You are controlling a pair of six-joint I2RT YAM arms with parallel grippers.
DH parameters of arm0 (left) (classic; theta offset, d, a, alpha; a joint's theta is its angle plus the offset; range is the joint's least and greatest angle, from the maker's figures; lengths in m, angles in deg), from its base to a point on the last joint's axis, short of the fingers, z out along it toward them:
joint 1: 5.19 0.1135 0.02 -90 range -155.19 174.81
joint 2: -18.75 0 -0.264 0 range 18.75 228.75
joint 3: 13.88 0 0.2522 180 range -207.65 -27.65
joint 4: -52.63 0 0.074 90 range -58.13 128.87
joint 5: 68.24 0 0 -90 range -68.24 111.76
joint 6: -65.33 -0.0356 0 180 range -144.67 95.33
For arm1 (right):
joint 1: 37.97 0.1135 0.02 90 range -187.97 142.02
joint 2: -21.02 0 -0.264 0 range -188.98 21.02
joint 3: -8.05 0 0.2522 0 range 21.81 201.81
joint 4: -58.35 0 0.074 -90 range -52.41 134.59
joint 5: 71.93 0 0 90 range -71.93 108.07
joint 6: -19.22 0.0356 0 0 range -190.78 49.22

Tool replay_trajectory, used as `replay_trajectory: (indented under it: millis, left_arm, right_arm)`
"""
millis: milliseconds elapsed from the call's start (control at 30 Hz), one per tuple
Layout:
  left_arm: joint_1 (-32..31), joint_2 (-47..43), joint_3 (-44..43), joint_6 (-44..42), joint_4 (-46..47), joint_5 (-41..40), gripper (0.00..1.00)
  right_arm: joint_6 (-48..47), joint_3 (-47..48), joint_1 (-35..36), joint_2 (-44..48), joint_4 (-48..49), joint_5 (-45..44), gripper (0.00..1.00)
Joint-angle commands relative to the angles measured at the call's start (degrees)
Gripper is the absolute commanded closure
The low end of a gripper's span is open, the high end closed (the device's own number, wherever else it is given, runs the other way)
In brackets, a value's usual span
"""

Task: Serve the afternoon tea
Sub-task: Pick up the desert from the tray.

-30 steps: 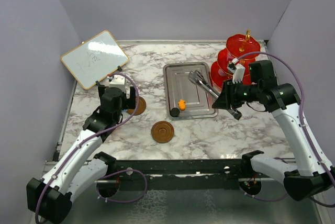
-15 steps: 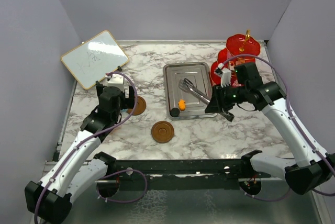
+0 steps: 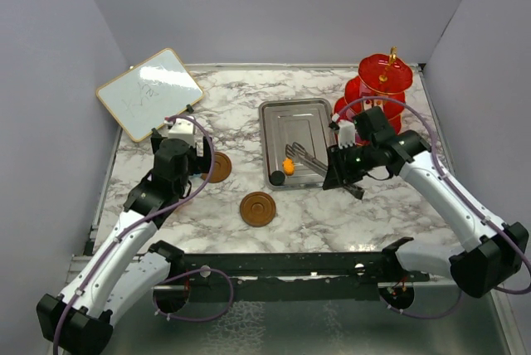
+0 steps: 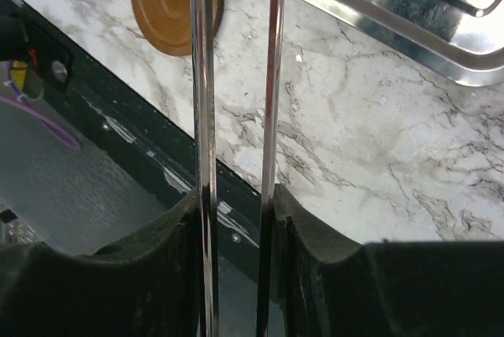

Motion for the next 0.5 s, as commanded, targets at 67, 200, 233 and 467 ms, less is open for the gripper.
replay_trajectory:
  millis: [67,200,233,467]
  left_arm:
    - [0.4,-2.3,-1.5,0.1,-0.9,1.2,0.01]
    - [0.4,-2.4,-1.3,0.0,-0.8,1.1,0.01]
    - [0.3,-2.1,-1.4,-0.1,-0.7,1.2,0.01]
    - [0.3,-1.4,-1.5,-0.3,-0.9,2.2,0.01]
  right_arm:
    - [2.3,-1.2,5.3,-5.3,1.0,-10.3,0.67]
    - [2.5,-1.2,5.9,-6.6,0.6,-13.7,0.67]
    - [2.5,-0.9,6.3,-6.9,0.5,-14.7,0.67]
    - [2.4,0.4,8.2,-10.0,1.7,-14.0,0.67]
